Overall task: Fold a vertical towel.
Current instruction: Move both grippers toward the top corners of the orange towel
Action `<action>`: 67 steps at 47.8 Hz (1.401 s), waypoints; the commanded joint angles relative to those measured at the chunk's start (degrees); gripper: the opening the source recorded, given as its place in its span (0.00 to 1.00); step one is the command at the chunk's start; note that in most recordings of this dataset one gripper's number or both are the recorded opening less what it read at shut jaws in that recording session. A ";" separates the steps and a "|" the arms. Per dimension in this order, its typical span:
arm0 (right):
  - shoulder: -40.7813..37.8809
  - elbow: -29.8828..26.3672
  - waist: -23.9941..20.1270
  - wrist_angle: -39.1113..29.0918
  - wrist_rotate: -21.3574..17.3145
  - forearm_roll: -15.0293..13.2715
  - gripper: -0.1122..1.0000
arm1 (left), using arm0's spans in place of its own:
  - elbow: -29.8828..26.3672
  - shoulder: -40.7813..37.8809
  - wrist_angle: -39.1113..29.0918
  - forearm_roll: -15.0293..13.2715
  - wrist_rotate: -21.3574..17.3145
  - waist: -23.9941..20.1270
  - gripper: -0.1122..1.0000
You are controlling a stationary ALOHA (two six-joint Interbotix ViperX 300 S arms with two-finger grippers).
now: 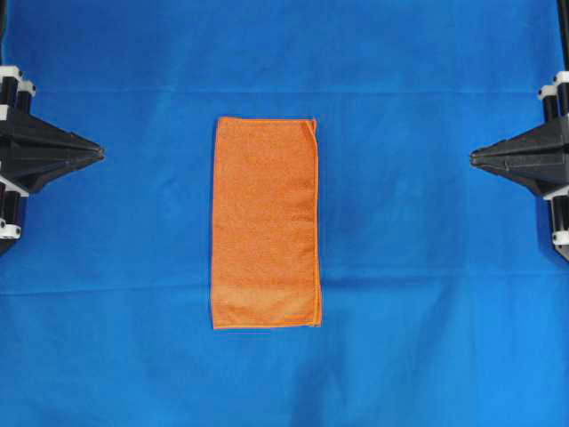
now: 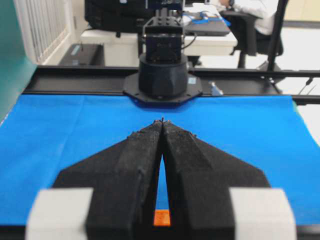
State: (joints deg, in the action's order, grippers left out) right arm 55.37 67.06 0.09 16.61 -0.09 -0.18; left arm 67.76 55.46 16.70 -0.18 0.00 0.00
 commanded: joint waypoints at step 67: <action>-62.93 -28.30 18.11 -11.51 -3.96 -0.88 0.68 | -12.22 -62.84 15.82 -2.20 6.42 -16.00 0.78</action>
State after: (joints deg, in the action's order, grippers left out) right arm -7.38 39.81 18.11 3.52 -4.13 -0.88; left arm 57.22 -5.98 31.55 -2.29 6.50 -15.82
